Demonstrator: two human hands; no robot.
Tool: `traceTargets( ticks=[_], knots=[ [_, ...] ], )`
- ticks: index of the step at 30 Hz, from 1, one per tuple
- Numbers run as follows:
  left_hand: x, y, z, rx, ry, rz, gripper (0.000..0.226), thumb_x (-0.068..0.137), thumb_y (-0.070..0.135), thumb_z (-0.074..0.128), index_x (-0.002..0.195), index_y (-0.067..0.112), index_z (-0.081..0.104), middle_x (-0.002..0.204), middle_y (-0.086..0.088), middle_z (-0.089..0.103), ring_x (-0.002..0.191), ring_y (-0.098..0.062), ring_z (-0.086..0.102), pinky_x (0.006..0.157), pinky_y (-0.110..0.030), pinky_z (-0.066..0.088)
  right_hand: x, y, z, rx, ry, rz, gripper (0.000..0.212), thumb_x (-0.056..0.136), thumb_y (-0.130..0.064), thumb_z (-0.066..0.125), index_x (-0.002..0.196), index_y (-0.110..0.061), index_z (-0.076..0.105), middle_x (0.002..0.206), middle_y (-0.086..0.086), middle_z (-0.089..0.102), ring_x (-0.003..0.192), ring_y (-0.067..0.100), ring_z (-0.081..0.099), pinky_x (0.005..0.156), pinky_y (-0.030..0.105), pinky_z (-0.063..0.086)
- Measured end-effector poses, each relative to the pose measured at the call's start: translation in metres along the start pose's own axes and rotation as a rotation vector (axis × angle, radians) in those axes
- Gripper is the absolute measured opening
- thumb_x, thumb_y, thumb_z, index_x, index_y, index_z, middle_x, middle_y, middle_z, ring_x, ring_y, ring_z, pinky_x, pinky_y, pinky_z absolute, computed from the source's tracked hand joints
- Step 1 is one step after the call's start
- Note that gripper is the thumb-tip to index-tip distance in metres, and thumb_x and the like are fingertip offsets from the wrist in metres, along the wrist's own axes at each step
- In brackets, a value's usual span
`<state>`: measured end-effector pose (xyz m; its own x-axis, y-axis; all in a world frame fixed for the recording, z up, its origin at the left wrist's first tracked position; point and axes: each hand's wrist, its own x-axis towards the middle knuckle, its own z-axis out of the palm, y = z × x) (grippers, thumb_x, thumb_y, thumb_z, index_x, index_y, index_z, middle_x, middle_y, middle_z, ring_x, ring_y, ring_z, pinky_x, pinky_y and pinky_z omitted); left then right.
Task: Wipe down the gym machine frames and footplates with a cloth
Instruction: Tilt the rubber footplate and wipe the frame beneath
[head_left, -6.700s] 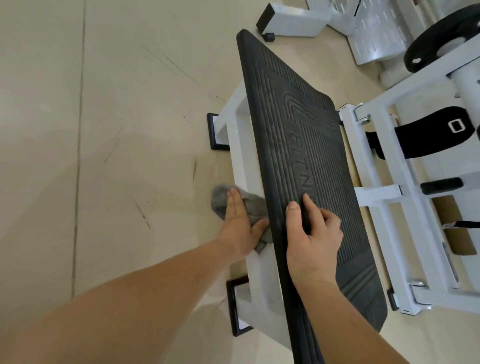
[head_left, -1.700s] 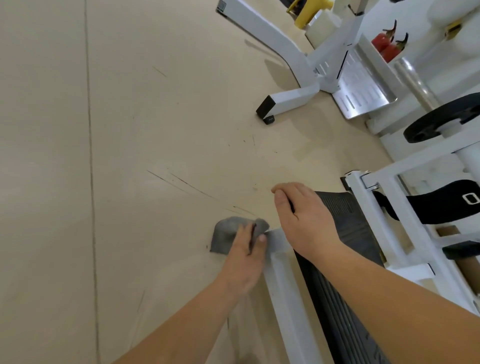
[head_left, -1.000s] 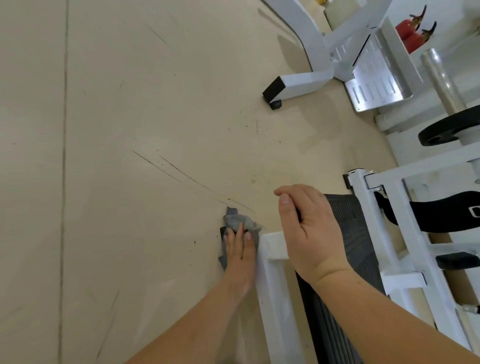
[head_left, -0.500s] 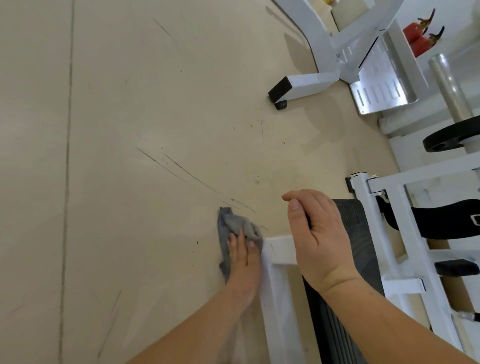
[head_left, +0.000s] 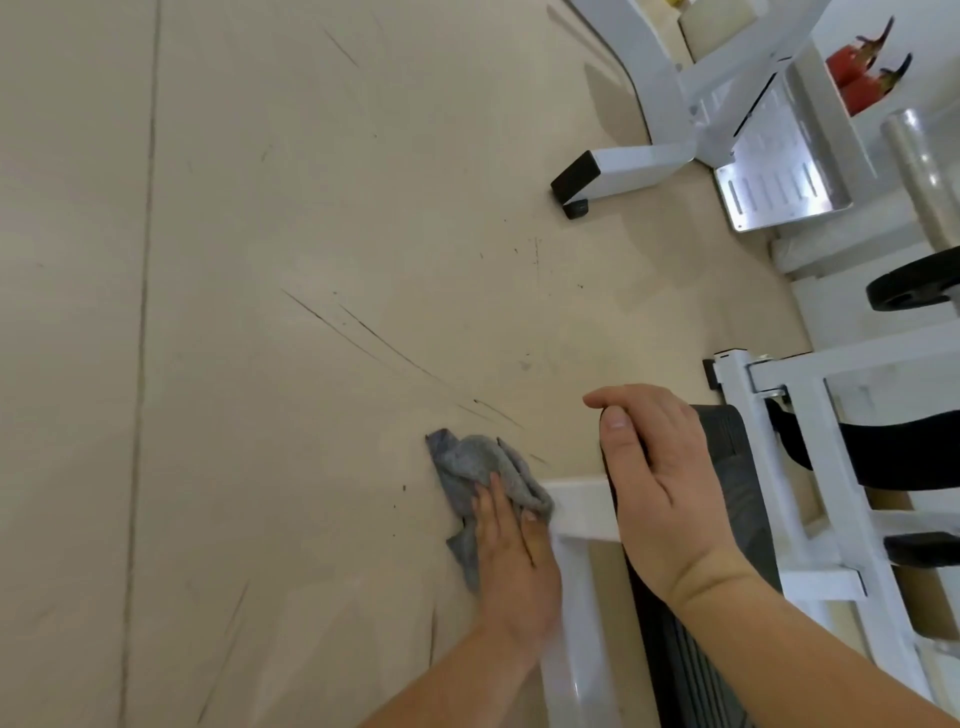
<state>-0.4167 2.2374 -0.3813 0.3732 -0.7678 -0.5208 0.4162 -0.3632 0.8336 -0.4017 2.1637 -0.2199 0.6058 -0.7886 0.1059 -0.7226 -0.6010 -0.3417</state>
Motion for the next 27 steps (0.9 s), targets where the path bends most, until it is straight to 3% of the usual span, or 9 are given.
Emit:
traceTargets(
  ticks=[3, 6, 8, 12, 17, 19, 22, 25, 27],
  knots=[
    [-0.003, 0.010, -0.006, 0.061, -0.014, 0.080, 0.058, 0.108, 0.043, 0.023, 0.158, 0.035, -0.006, 0.163, 0.020, -0.027, 0.144, 0.015, -0.024, 0.122, -0.017, -0.005, 0.002, 0.000, 0.001, -0.009, 0.003, -0.009, 0.032, 0.103, -0.037, 0.038, 0.112, -0.028, 0.067, 0.111, -0.019, 0.061, 0.117, 0.005, 0.050, 0.099, 0.008, 0.028],
    [0.009, 0.010, -0.023, 0.075, -0.082, 0.133, 0.059, 0.109, 0.031, 0.037, 0.162, 0.034, 0.012, 0.166, 0.026, -0.015, 0.129, 0.036, -0.014, 0.117, -0.009, 0.010, 0.001, 0.000, 0.000, -0.009, 0.002, -0.012, 0.031, 0.102, -0.037, 0.037, 0.112, -0.030, 0.066, 0.111, -0.020, 0.061, 0.117, 0.005, 0.050, 0.099, 0.008, 0.028],
    [0.014, 0.012, -0.029, 0.052, -0.102, 0.162, 0.067, 0.105, 0.024, 0.042, 0.163, 0.035, 0.010, 0.164, 0.031, -0.010, 0.132, 0.034, -0.009, 0.112, -0.001, 0.008, 0.001, 0.000, 0.001, -0.008, 0.007, -0.006, 0.030, 0.102, -0.039, 0.037, 0.112, -0.033, 0.064, 0.111, -0.022, 0.060, 0.117, 0.004, 0.050, 0.099, 0.009, 0.029],
    [0.025, 0.015, -0.038, 0.021, -0.264, 0.121, 0.054, 0.107, 0.051, 0.033, 0.159, 0.044, 0.020, 0.162, 0.031, 0.010, 0.153, 0.005, -0.004, 0.124, -0.022, 0.000, 0.001, 0.000, 0.002, 0.004, 0.013, -0.020, 0.029, 0.102, -0.039, 0.037, 0.112, -0.033, 0.064, 0.111, -0.024, 0.059, 0.116, 0.005, 0.050, 0.099, 0.011, 0.031],
    [0.039, 0.013, -0.050, 0.168, -0.325, 0.145, 0.060, 0.100, 0.068, 0.018, 0.151, 0.046, 0.038, 0.163, 0.022, 0.023, 0.154, 0.000, -0.001, 0.128, -0.036, 0.001, 0.001, 0.000, 0.001, 0.027, 0.007, -0.006, 0.029, 0.102, -0.041, 0.036, 0.111, -0.036, 0.063, 0.111, -0.026, 0.059, 0.116, 0.006, 0.050, 0.099, 0.014, 0.033],
    [0.032, 0.019, -0.043, 0.120, -0.276, 0.232, 0.054, 0.102, 0.066, 0.019, 0.135, 0.039, 0.053, 0.145, 0.025, 0.043, 0.146, 0.005, 0.022, 0.127, -0.040, 0.014, 0.001, 0.000, 0.001, 0.023, 0.009, -0.013, 0.028, 0.102, -0.040, 0.036, 0.111, -0.037, 0.063, 0.112, -0.027, 0.058, 0.116, 0.005, 0.050, 0.100, 0.017, 0.035],
    [0.017, 0.039, -0.025, -0.016, -0.182, 0.318, 0.044, 0.104, 0.062, 0.022, 0.105, 0.043, 0.062, 0.107, 0.024, 0.060, 0.113, -0.005, 0.053, 0.111, -0.050, 0.037, 0.001, 0.001, 0.002, 0.037, 0.022, -0.019, 0.030, 0.102, -0.040, 0.037, 0.112, -0.033, 0.065, 0.113, -0.026, 0.058, 0.118, 0.005, 0.049, 0.099, 0.026, 0.038],
    [0.023, 0.053, -0.020, -0.070, -0.231, 0.315, 0.042, 0.106, 0.048, 0.025, 0.087, 0.049, 0.062, 0.083, 0.022, 0.062, 0.086, -0.003, 0.057, 0.116, -0.056, 0.032, 0.001, 0.002, 0.002, 0.037, 0.021, -0.014, 0.031, 0.102, -0.039, 0.037, 0.112, -0.032, 0.065, 0.113, -0.027, 0.058, 0.117, 0.006, 0.050, 0.099, 0.031, 0.040],
    [0.036, 0.043, -0.030, 0.011, -0.267, 0.293, 0.043, 0.105, 0.048, 0.022, 0.099, 0.054, 0.064, 0.095, 0.028, 0.064, 0.098, 0.001, 0.058, 0.121, -0.048, 0.026, 0.001, 0.002, 0.002, 0.039, 0.025, -0.016, 0.031, 0.102, -0.039, 0.037, 0.112, -0.032, 0.065, 0.112, -0.026, 0.058, 0.117, 0.007, 0.051, 0.099, 0.032, 0.040]
  ],
)
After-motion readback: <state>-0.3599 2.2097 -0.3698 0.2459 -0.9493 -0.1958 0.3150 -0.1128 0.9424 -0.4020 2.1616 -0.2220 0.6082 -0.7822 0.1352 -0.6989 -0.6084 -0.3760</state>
